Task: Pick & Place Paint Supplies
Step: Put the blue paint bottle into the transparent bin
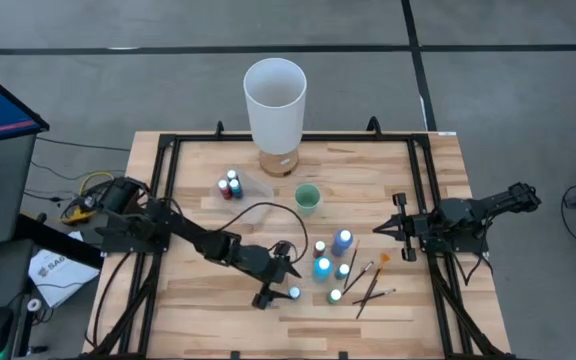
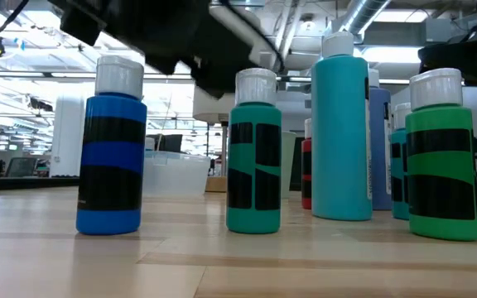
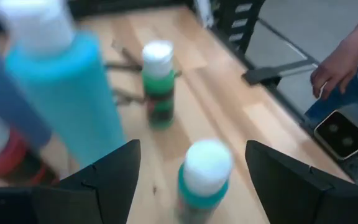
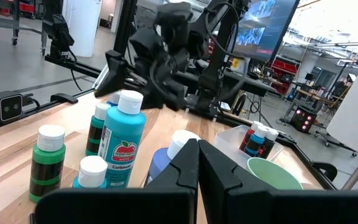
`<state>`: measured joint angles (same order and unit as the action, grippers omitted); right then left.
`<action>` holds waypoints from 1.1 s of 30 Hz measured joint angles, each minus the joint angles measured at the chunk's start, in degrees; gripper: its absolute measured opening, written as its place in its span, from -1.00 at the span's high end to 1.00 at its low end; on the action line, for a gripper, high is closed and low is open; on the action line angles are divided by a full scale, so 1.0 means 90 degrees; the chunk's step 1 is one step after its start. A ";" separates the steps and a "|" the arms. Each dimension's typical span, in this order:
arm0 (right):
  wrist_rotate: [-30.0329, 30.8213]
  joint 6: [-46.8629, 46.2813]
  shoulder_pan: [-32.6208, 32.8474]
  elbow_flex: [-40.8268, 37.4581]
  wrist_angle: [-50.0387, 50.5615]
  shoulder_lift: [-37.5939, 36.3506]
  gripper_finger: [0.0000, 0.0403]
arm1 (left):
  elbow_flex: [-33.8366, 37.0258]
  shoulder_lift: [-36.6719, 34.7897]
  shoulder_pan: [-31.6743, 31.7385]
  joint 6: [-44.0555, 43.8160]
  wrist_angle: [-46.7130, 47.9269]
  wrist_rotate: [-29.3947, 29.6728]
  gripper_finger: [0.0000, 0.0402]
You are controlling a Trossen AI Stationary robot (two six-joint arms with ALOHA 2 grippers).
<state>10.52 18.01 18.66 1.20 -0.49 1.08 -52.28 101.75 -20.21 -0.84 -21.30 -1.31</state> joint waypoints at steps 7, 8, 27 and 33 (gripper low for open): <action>0.0000 0.0001 0.0000 -0.0001 0.0002 0.0000 1.00 | -0.0277 -0.0716 -0.0176 -0.0157 0.1040 0.0092 -0.36; 0.0002 -0.0001 -0.0001 -0.0001 -0.0008 0.0000 1.00 | -0.0248 -0.0876 -0.0243 -0.0187 0.1138 0.0112 -0.36; 0.0002 0.0000 0.0000 0.0000 -0.0003 0.0004 1.00 | 0.1756 -0.2208 -0.1779 -0.1250 0.0260 0.2223 -0.36; 0.0000 -0.0001 0.0001 -0.0001 -0.0003 0.0003 1.00 | 0.2089 -0.2206 -0.1697 -0.1129 -0.0271 0.2235 -0.36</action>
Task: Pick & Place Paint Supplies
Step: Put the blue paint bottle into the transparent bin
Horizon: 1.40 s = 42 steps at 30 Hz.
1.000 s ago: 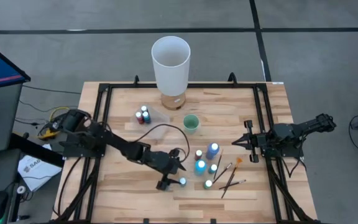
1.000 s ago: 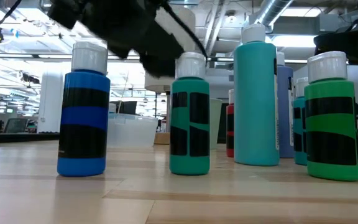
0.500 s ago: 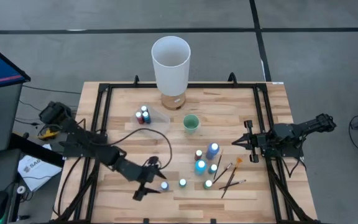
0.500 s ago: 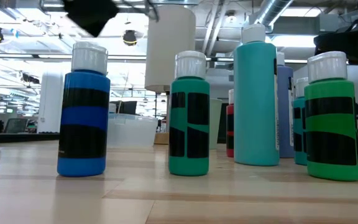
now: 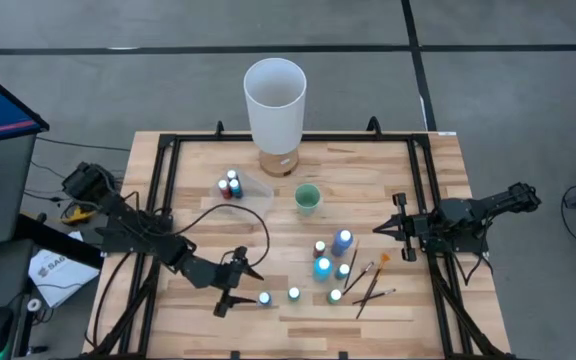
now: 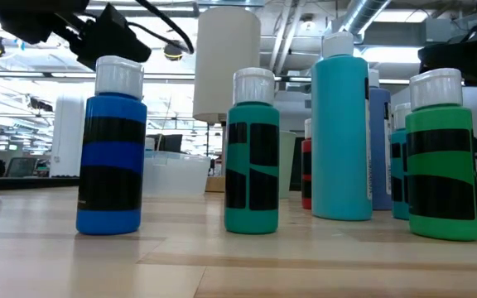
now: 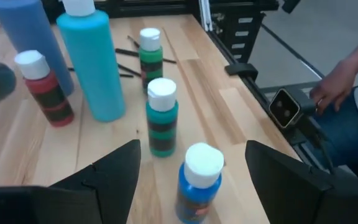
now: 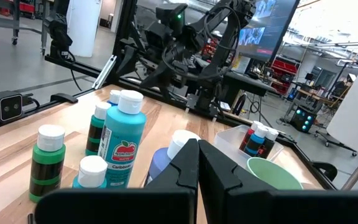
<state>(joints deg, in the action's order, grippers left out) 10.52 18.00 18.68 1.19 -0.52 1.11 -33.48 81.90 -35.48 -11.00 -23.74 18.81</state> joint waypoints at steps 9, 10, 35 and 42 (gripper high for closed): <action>0.0000 0.0001 -0.0001 0.0001 0.0000 0.0002 1.00 | 0.0054 0.0715 0.0002 0.0035 -0.0848 -0.0015 -0.36; 0.0000 0.0000 -0.0002 0.0000 0.0000 0.0002 1.00 | 0.0054 0.0797 0.0002 0.0021 -0.0868 -0.0015 -0.36; 0.0000 0.0000 0.0000 0.0002 0.0000 0.0002 1.00 | 0.0052 0.1344 0.0260 -0.0047 -0.1489 -0.0317 0.25; 0.0002 0.0000 -0.0002 0.0000 0.0000 0.0002 1.00 | 0.0052 0.1321 0.0328 -0.0048 -0.1522 -0.0322 0.64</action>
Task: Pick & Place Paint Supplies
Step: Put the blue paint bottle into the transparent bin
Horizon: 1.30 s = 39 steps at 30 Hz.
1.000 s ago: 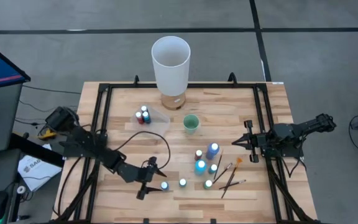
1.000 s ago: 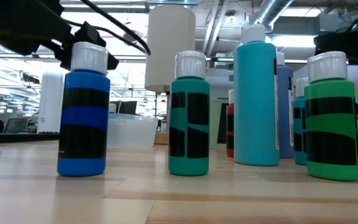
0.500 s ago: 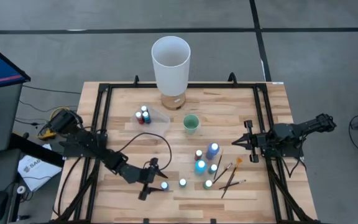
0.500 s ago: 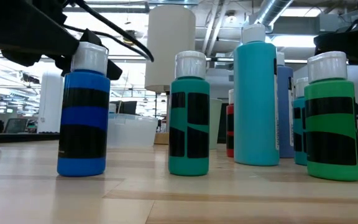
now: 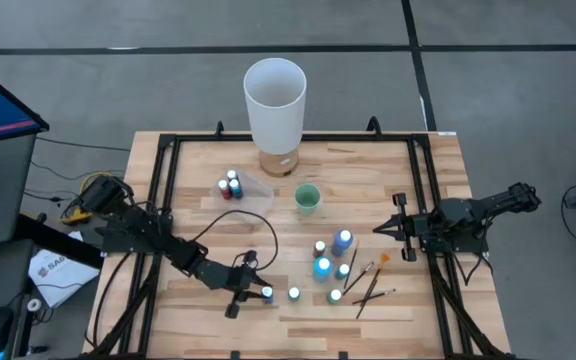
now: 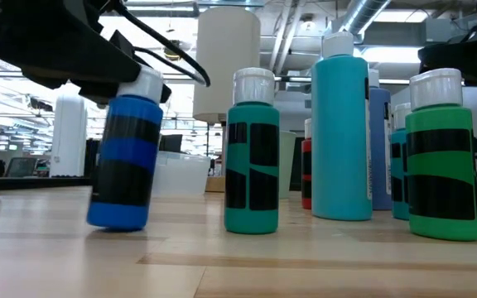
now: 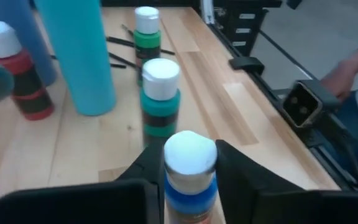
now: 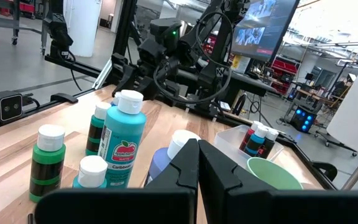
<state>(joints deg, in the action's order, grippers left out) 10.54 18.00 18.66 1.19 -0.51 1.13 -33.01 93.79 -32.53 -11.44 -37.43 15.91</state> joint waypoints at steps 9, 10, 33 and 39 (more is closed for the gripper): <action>-0.0002 0.0001 0.0001 0.0001 0.0000 0.0000 1.00 | -0.0002 -0.1308 -0.0012 0.0405 0.0421 0.2364 0.63; -0.0002 0.0000 0.0002 0.0002 0.0000 0.0000 1.00 | -0.0002 -0.1539 -0.0016 0.0500 0.0576 0.2811 0.62; 0.0000 0.0000 0.0000 0.0001 0.0002 -0.0001 1.00 | 0.1517 -0.2986 0.0595 -0.1256 0.2330 0.6976 0.60; -0.0002 0.0000 0.0000 0.0000 0.0002 -0.0002 1.00 | 0.1798 -0.2989 0.0634 -0.1268 0.2290 0.6924 0.60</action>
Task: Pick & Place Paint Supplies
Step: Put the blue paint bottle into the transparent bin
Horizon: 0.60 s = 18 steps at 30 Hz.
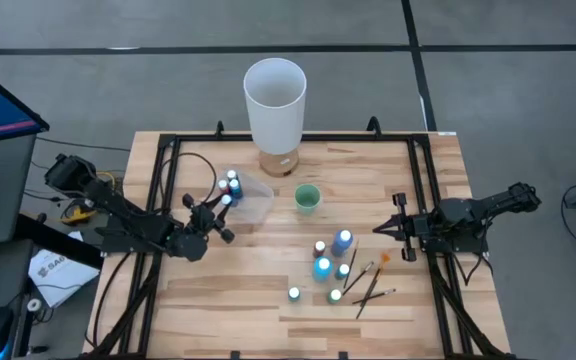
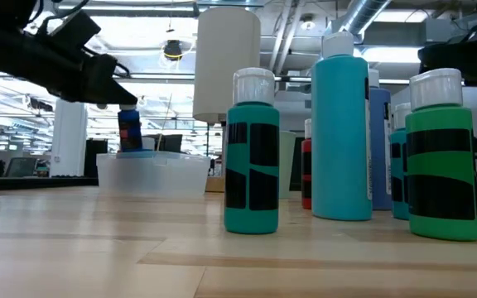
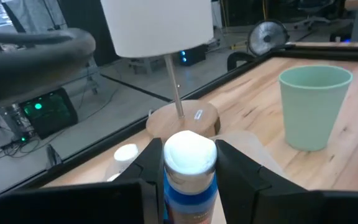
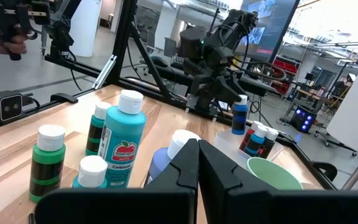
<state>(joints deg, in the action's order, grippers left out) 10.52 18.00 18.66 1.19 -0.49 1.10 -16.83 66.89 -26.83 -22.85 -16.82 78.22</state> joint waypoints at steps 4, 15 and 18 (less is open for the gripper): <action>0.0000 0.0000 0.0002 0.0001 0.0000 0.0002 1.00 | 0.0128 0.0000 0.0001 -0.0009 -0.0012 -0.0006 0.60; 0.0000 0.0001 0.0001 0.0001 0.0000 0.0002 1.00 | 0.0422 0.0002 0.0518 -0.0328 -0.0021 -0.0122 0.60; 0.0000 0.0000 0.0000 0.0001 0.0000 0.0001 1.00 | 0.0422 0.0000 0.0727 -0.0328 -0.0021 -0.0411 0.60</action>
<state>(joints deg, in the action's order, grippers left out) 10.52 18.00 18.65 1.20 -0.49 1.12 -13.04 66.89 -20.28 -25.80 -17.02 74.53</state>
